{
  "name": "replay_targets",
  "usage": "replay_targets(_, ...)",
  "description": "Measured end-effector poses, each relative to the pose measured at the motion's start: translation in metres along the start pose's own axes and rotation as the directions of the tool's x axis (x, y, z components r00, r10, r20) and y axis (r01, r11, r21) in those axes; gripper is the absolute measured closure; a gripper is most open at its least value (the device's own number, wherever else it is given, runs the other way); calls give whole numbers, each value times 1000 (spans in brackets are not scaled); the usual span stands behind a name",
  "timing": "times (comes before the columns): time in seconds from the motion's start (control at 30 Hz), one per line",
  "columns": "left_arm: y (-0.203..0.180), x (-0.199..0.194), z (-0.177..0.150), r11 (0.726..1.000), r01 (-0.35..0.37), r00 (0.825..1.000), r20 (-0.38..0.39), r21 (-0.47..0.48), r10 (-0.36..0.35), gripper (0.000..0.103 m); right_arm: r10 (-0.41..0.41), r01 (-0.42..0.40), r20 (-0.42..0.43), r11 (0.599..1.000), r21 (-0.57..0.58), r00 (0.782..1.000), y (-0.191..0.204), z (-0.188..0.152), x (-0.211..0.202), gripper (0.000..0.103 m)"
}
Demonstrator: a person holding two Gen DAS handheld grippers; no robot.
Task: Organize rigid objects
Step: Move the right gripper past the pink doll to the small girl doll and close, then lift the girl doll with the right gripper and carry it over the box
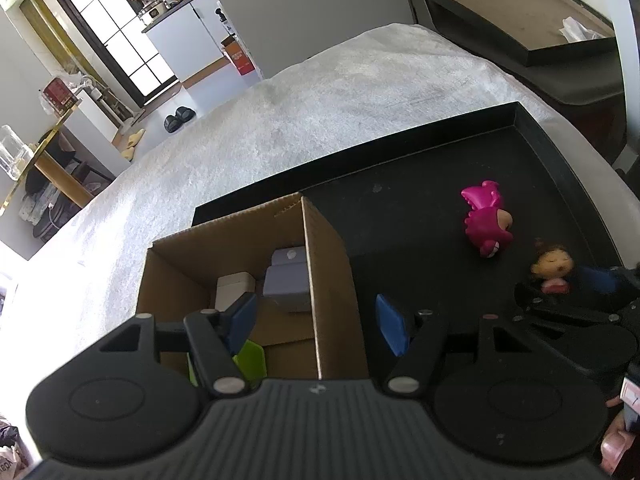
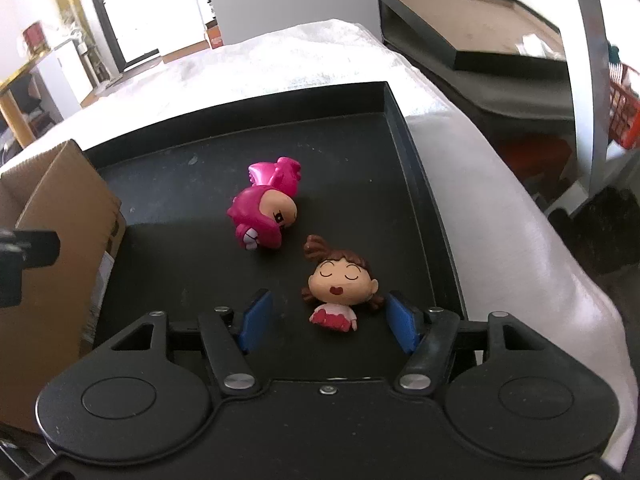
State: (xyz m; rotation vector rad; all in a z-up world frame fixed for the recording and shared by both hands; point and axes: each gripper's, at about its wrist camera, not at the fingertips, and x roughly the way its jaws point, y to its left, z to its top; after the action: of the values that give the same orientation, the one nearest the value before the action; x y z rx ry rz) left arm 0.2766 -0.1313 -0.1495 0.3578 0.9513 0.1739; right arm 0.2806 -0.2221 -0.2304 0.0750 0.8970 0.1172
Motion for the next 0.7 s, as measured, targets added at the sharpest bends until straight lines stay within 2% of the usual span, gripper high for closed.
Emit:
replay_targets(0.03, 0, 0, 0, 1000, 0, 1000, 0, -2, 0, 38, 4, -4, 1, 1000, -5, 1000, 1, 0, -1, 62)
replay_targets(0.33, 13, -9, -2, 999, 17, 1000, 10, -29, -17, 38, 31, -31, -1, 999, -41, 1000, 6, -1, -21, 65)
replay_targets(0.4, 15, -12, -2, 999, 24, 1000, 15, -38, -23, 38, 28, -29, -6, 999, -45, 1000, 6, 0, -28, 81)
replay_targets(0.7, 33, -27, -7, 996, 50, 998, 39, -73, -47, 38, 15, -15, 4, 998, -59, 1000, 9, 6, -45, 82)
